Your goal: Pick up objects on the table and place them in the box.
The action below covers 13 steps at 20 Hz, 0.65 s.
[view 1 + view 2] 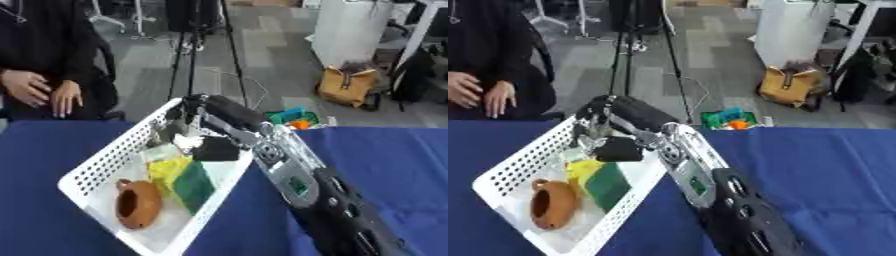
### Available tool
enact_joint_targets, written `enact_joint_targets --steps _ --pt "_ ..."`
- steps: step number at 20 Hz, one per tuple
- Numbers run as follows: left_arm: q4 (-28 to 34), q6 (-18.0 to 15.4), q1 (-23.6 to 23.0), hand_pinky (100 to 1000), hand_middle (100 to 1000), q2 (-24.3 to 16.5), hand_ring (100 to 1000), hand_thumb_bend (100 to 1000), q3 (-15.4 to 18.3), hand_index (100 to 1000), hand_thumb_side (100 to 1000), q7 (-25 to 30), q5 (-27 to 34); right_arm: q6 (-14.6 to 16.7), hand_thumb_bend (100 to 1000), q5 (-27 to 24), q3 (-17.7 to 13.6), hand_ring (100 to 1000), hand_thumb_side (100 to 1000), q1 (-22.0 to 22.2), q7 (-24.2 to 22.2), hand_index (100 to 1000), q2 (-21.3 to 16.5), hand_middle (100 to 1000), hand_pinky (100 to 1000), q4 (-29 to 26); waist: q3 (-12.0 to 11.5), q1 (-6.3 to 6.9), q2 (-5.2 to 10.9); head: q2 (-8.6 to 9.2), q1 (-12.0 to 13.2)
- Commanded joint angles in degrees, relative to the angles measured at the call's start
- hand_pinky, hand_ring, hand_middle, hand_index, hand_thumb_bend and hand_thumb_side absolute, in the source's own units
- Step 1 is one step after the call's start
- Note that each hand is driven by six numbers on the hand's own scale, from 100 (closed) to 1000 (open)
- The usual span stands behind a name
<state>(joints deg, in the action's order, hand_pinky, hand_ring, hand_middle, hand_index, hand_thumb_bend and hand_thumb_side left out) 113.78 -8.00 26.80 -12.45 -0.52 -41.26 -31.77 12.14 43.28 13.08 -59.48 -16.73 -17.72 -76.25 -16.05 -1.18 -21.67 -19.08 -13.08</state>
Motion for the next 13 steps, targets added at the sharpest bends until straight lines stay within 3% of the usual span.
enact_joint_targets --steps 1,8,13 --pt "0.8 -0.2 0.9 763 814 -0.4 676 100 0.0 763 908 0.0 -0.3 0.3 100 -0.5 -0.4 726 888 -1.3 0.0 850 -0.3 758 623 -1.0 -0.1 0.24 0.93 0.59 0.0" --pt "0.8 -0.2 0.7 763 813 -0.6 675 100 0.1 763 907 -0.2 -0.6 0.4 100 -1.3 -1.1 715 869 -1.0 1.5 835 -1.0 743 608 -3.3 0.7 0.45 1.03 0.25 0.7" --pt "0.8 0.5 -1.1 765 814 -1.4 676 100 0.9 764 911 -0.8 -1.2 -0.8 100 -4.0 -3.9 749 848 1.8 5.3 847 -5.4 768 646 -15.1 3.1 0.99 2.39 -0.35 4.9"
